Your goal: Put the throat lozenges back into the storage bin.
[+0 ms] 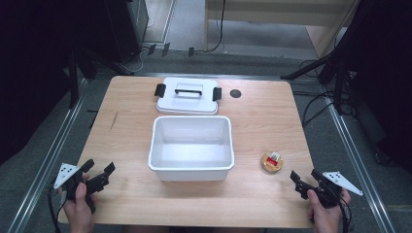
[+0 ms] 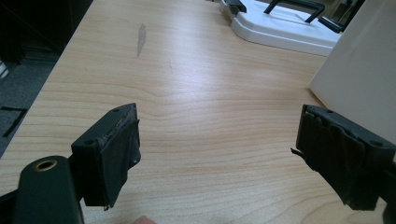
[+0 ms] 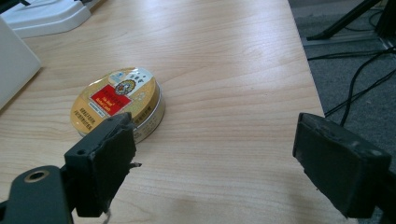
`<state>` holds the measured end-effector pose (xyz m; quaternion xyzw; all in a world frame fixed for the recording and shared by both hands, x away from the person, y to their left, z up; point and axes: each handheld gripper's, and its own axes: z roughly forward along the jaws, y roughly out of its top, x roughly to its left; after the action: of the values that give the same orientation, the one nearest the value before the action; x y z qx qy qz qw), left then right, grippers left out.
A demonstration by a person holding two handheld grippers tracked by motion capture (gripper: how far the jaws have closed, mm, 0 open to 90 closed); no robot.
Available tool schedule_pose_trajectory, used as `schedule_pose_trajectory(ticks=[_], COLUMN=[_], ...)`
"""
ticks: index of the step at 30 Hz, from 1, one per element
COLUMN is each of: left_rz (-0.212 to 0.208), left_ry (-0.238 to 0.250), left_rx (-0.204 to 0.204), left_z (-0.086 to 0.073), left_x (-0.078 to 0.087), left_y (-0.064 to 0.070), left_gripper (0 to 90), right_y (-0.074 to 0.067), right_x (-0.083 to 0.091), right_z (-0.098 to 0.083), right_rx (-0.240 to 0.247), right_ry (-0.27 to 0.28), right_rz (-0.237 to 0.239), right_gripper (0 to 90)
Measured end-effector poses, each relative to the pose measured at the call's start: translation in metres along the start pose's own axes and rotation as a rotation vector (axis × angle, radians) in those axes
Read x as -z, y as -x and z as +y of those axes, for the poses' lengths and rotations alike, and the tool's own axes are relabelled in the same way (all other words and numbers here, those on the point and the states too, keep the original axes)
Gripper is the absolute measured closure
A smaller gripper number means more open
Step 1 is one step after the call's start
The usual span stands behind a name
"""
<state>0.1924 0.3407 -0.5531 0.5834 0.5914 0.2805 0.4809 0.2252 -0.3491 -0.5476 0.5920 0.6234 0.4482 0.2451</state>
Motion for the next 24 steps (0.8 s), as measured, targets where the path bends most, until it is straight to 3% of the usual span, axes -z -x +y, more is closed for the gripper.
schedule_pose_trajectory(ticks=[6, 11, 15, 16, 18, 21, 22, 24], left_rz=[-0.004, -0.004, -0.003, -0.004, -0.005, -0.003, -0.003, -0.002], left_ry=[0.004, 0.004, 0.003, 0.004, 0.003, 0.003, 0.0, 0.0], left_rx=[0.002, 0.004, 0.0, -0.001, -0.002, -0.008, -0.013, -0.014], left_z=[0.0, 0.0, 0.0, 0.0, 0.0, 0.0, 0.0, 0.0], left_x=[0.0, 0.0, 0.0, 0.0, 0.0, 0.0, 0.001, 0.0], left_y=[-0.001, -0.001, 0.0, 0.0, 0.0, 0.001, 0.001, 0.002], left_gripper=[14.3, 14.2, 14.2, 14.2, 14.2, 14.1, 14.1, 14.1], right_y=[0.0, -0.004, -0.013, -0.02, -0.023, -0.033, -0.039, -0.043], right_x=[-0.001, -0.004, -0.004, 0.0, 0.001, 0.001, -0.003, -0.007], right_z=[0.0, 0.001, 0.008, 0.016, 0.018, 0.028, 0.033, 0.035], right_rx=[0.003, 0.045, 0.062, 0.089, 0.103, 0.155, 0.186, 0.197], right_ry=[-0.013, -0.057, -0.153, -0.191, -0.208, -0.307, -0.362, -0.411], right_rz=[-0.005, -0.009, -0.016, 0.002, 0.008, 0.007, -0.015, -0.028], right_gripper=[17.0, 17.2, 16.9, 16.0, 14.8, 13.9, 13.8, 13.2])
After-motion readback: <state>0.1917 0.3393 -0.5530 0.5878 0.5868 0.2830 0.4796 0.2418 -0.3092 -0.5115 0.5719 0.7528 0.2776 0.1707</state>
